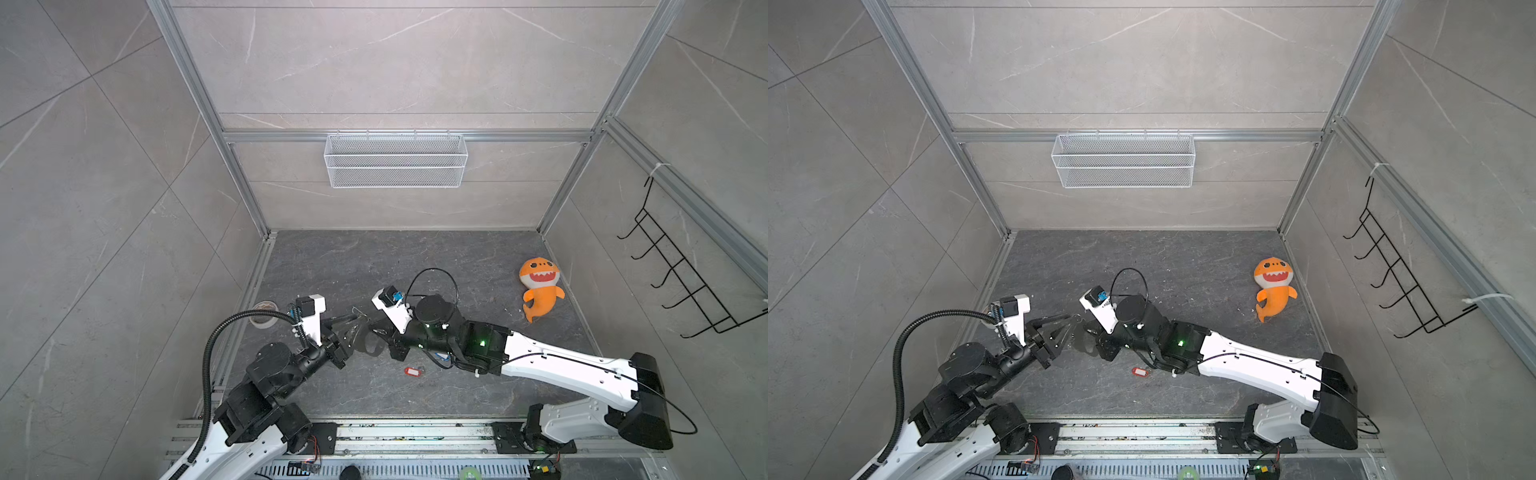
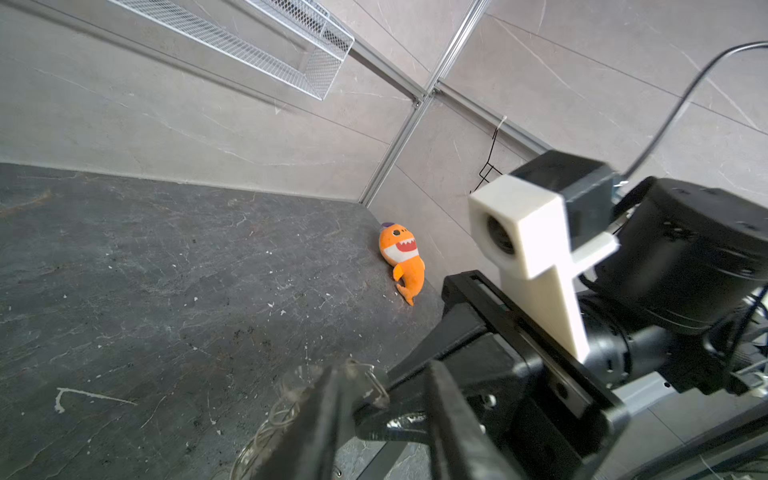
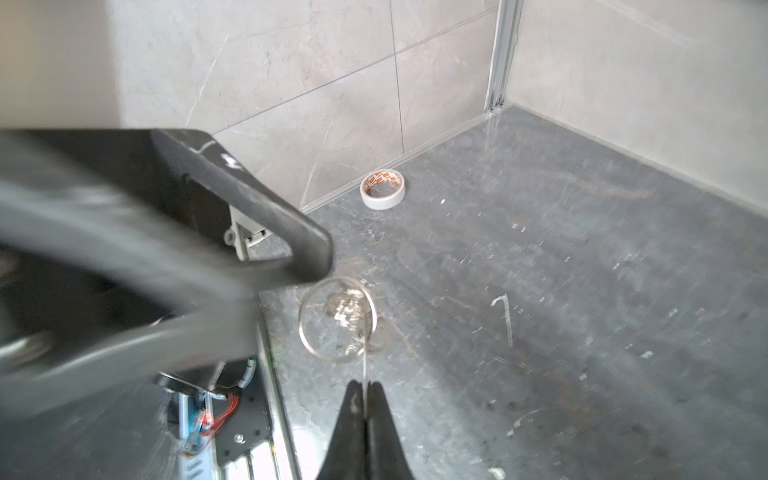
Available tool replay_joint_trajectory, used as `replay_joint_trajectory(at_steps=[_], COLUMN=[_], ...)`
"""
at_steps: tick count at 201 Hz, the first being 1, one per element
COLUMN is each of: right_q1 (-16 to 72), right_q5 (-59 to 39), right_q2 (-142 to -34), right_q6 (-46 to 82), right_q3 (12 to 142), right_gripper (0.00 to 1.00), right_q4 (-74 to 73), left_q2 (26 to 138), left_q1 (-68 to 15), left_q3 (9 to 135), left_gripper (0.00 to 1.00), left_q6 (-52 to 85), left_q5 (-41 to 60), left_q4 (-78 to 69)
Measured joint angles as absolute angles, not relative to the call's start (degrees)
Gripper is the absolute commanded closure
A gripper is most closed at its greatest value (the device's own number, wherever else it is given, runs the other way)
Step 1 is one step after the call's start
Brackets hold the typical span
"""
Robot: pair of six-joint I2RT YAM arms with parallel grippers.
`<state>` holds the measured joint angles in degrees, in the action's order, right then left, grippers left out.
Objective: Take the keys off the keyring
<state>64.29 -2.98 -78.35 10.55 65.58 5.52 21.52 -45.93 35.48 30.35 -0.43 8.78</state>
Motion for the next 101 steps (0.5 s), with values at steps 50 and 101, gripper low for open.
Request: replay_joint_trajectory(at_steps=[50,101], right_q1=[52.3,49.6], right_q5=[-16.8,-29.6], right_q2=[-84.5,-99.9], right_q6=[15.8,19.9], right_q3=[63.5,64.9], right_gripper=[1.00,1.00], right_q4=[3.5,4.5], left_q2=[17.9,14.4], left_q1=[-45.9,-45.9], left_q3=[36.8,36.9], left_gripper=[0.00,0.00], left_q6=[29.3,28.7], left_q5=[-2.7,-4.0], left_q4=[10.3,10.1])
